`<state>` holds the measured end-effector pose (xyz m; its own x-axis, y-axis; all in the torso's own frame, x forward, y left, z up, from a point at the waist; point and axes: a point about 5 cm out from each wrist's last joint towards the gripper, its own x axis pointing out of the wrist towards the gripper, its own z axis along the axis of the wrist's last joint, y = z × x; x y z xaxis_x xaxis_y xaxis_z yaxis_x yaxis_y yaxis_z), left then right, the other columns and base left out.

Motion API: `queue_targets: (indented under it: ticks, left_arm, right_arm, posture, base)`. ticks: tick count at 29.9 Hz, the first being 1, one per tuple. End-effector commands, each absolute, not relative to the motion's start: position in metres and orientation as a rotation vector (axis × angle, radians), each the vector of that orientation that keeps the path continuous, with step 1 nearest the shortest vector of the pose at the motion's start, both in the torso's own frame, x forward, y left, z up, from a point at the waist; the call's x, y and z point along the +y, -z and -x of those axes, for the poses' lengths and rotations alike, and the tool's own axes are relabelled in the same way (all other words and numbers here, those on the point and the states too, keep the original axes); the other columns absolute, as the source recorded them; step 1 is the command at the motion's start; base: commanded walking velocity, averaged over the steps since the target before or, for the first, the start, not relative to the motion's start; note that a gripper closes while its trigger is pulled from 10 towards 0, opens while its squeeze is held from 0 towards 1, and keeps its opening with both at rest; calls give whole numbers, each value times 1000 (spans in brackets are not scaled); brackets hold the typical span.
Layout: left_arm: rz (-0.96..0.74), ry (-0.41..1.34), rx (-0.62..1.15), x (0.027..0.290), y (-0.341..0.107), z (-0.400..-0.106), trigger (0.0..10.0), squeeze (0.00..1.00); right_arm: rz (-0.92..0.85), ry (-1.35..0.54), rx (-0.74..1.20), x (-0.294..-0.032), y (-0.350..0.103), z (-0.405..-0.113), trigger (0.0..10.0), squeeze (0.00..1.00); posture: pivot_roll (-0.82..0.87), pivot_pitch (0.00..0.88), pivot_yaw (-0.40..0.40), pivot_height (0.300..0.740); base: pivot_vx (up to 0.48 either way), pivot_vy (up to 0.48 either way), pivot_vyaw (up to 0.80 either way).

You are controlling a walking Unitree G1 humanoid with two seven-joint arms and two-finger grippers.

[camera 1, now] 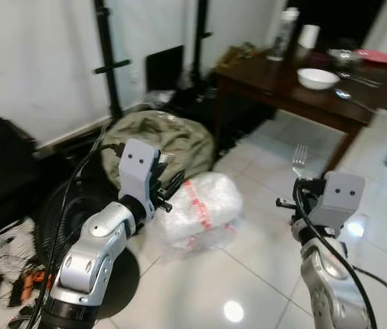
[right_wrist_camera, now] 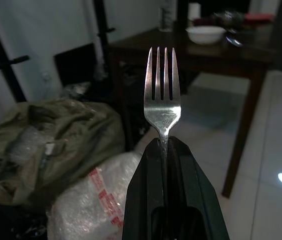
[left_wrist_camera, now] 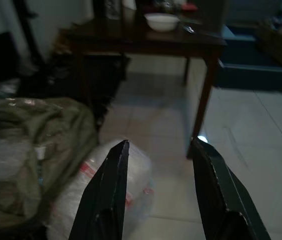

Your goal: Setting the table

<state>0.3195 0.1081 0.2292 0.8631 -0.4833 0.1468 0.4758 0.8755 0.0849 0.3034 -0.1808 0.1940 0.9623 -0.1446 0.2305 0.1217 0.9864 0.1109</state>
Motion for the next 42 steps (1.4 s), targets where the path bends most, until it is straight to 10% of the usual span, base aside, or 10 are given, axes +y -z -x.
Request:
queue_targets:
  ticks: [1,42]
  left_arm:
    - [-47,503,-151,108,-225,-319,10000,0]
    - [41,539,-158,107,-233,-319,10000,0]
  right_arm:
    - [-99,131,-227,-180,-191,-303,10000,0]
    - [-102,142,-224,-181,-190,-302,10000,0]
  posture:
    - [28,105,72,740]
    - [25,117,75,740]
  base:
    - [0,0,-800]
    - [0,0,-800]
